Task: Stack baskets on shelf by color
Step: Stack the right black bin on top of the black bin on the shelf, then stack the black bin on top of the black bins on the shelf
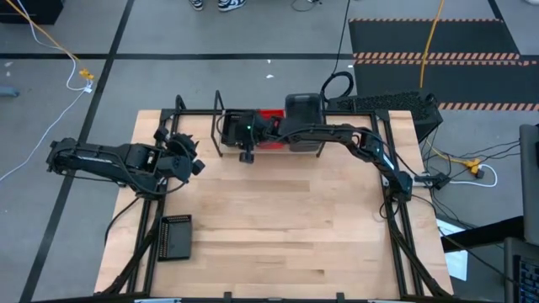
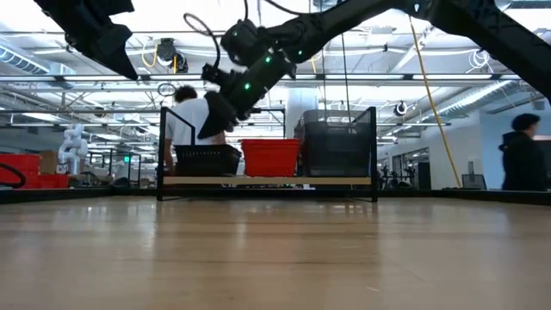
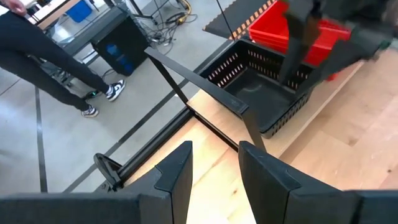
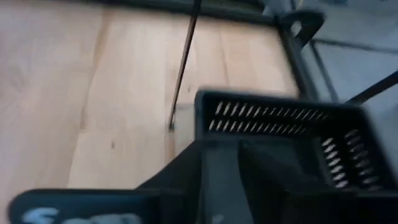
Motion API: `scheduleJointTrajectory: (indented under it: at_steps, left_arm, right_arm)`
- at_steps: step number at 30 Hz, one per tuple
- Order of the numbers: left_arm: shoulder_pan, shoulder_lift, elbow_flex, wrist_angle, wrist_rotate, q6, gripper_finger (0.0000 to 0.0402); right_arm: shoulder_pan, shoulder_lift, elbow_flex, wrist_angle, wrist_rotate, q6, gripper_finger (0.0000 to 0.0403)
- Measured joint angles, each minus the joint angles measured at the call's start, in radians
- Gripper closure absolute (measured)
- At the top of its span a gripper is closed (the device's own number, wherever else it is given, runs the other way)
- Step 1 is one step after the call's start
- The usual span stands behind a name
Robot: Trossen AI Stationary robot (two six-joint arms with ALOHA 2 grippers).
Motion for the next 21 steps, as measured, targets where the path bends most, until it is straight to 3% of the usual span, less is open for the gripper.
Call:
scheduleJointTrajectory:
  at_steps: [6,10,16,19,21]
  left_arm:
    - [-0.003,0.0,0.0,-0.036,0.002,-0.02,0.0268]
    - [-0.003,-0.003,-0.001,-0.05,0.003,-0.036,0.0268]
    - [-0.005,-0.016,-0.001,-0.057,0.002,-0.055,0.0268]
    - [-0.006,-0.017,-0.001,-0.063,0.016,-0.079,0.0268]
    - [-0.012,-0.016,-0.001,-0.065,0.06,-0.091,0.0268]
  right_arm:
    - [0.0,-0.078,0.001,-0.014,0.009,0.0,0.0253]
    - [0.027,-0.115,-0.048,0.026,-0.112,0.07,0.024]
    - [0.196,-0.106,-0.275,0.436,-0.165,0.188,0.0239]
    - [0.295,-0.107,-0.341,0.661,-0.108,0.207,0.0239]
    - [0.354,-0.109,-0.336,0.719,-0.054,0.193,0.0239]
